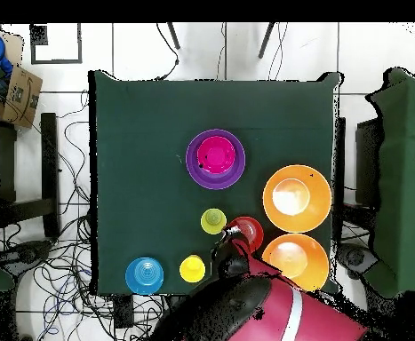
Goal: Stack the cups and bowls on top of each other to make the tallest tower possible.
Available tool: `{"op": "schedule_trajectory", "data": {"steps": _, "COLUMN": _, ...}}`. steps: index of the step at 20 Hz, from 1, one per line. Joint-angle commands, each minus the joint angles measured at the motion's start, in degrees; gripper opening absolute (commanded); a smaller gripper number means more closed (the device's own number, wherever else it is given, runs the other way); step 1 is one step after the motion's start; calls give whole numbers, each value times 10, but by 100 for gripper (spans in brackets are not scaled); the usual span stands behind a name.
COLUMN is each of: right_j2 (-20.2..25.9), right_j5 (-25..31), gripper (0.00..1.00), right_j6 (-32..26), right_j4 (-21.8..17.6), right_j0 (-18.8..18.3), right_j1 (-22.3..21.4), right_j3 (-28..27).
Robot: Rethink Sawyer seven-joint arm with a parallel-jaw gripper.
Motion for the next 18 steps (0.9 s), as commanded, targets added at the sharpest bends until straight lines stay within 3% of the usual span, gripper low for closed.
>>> {"op": "schedule_trajectory", "data": {"steps": 1, "right_j2": 67, "right_j5": -27, "gripper": 100, "right_j6": 86, "right_j4": -15, "right_j0": -5, "right_j1": 17, "right_j3": -22}}
{"op": "schedule_trajectory", "data": {"steps": 6, "right_j2": 60, "right_j5": -6, "gripper": 100, "right_j6": 74, "right_j4": -10, "right_j0": 0, "right_j1": 7, "right_j3": -22}}
{"op": "schedule_trajectory", "data": {"steps": 14, "right_j2": 13, "right_j5": 88, "gripper": 100, "right_j6": 47, "right_j4": 42, "right_j0": 54, "right_j1": -37, "right_j3": -33}}
{"op": "schedule_trajectory", "data": {"steps": 18, "right_j2": 6, "right_j5": 134, "gripper": 100, "right_j6": 37, "right_j4": 51, "right_j0": 62, "right_j1": -46, "right_j3": -56}}
